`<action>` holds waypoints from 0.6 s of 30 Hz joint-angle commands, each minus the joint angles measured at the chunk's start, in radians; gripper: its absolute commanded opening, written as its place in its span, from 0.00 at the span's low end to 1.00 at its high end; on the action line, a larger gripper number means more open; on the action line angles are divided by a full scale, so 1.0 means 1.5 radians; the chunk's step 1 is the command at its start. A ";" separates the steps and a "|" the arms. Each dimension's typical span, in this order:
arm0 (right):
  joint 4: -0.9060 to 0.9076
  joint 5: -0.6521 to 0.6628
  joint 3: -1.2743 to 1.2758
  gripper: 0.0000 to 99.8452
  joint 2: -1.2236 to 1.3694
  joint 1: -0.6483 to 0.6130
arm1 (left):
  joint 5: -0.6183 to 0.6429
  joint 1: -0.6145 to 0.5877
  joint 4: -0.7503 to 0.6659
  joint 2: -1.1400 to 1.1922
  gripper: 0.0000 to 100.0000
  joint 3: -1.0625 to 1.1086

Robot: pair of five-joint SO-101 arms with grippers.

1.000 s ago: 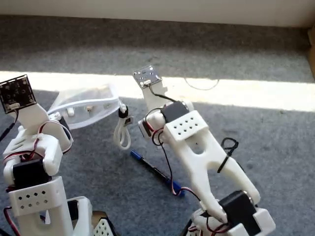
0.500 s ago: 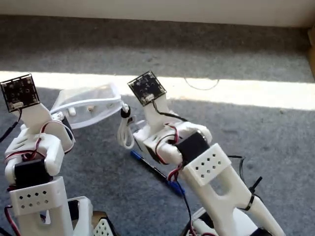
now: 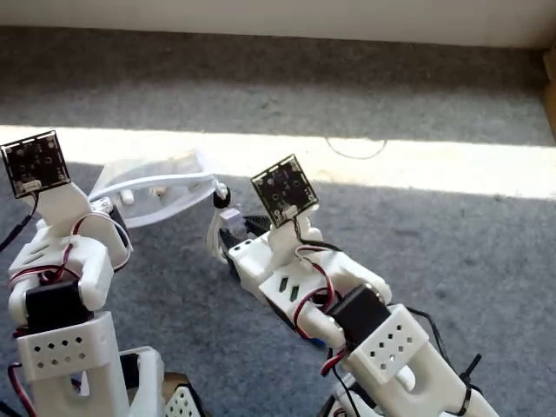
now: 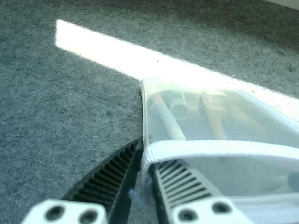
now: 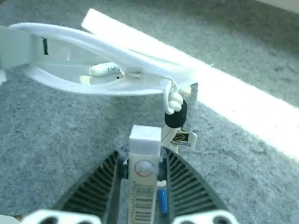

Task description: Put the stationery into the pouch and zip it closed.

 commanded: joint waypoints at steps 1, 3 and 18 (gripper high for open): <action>-0.077 -0.006 0.023 0.00 -0.047 -0.018 | -0.003 0.011 -0.013 -0.013 0.01 -0.005; -0.122 -0.006 0.050 0.00 -0.060 -0.026 | -0.003 0.011 -0.013 -0.013 0.01 -0.005; -0.519 -0.002 0.221 0.00 -0.084 -0.072 | -0.003 0.011 -0.014 -0.013 0.01 -0.005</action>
